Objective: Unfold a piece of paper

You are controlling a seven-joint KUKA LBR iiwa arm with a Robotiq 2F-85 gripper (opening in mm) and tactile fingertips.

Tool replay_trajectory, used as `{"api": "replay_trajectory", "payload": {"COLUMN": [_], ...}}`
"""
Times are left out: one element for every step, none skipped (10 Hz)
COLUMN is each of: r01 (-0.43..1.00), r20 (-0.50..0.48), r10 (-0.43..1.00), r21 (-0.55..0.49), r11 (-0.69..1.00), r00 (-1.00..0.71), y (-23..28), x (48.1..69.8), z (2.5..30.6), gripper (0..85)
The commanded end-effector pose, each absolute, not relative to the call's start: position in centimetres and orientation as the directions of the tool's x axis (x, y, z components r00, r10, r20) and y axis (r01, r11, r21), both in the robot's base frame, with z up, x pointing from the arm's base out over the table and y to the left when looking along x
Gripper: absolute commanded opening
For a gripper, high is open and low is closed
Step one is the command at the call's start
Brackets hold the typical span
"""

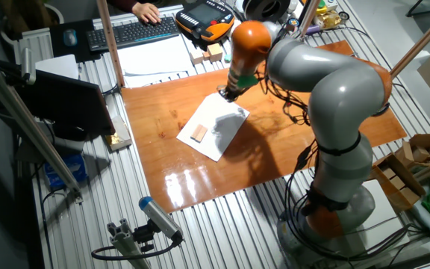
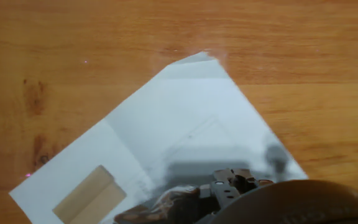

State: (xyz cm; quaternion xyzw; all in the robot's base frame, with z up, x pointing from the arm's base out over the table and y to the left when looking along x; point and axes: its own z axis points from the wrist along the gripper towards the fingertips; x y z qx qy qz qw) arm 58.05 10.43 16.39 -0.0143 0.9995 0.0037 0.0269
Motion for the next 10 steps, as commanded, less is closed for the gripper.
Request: {"api": "replay_trajectory", "payload": {"r01": [-0.027, -0.027, -0.028, -0.028, -0.020, -0.011, -0.014, -0.019, -0.020, -0.020], "r20": [-0.054, -0.054, -0.055, -0.055, -0.053, -0.049, -0.048, -0.045, -0.046, -0.048], "r10": [-0.027, -0.027, -0.029, -0.028, -0.021, -0.012, -0.015, -0.019, -0.021, -0.021], "r21": [-0.003, -0.007, -0.008, -0.004, -0.001, -0.005, -0.008, -0.004, -0.005, -0.007], "r11": [1.000, 1.000, 1.000, 1.000, 1.000, 1.000, 1.000, 1.000, 1.000, 1.000], "r00": [-0.998, -0.998, -0.998, -0.998, -0.998, -0.999, -0.999, -0.999, -0.999, -0.999], "y": [7.4, 6.5, 5.8, 5.4, 5.6, 6.0, 5.9, 5.7, 5.7, 5.8], "x": [58.0, 57.9, 57.6, 57.3, 56.9, 56.7, 56.4, 56.3, 56.2, 56.2], "z": [17.1, 17.4, 17.7, 18.0, 18.2, 18.3, 18.5, 18.7, 18.7, 18.8], "gripper": [2.0, 2.0, 2.0, 2.0, 2.0, 2.0, 2.0, 2.0, 2.0, 2.0]}}
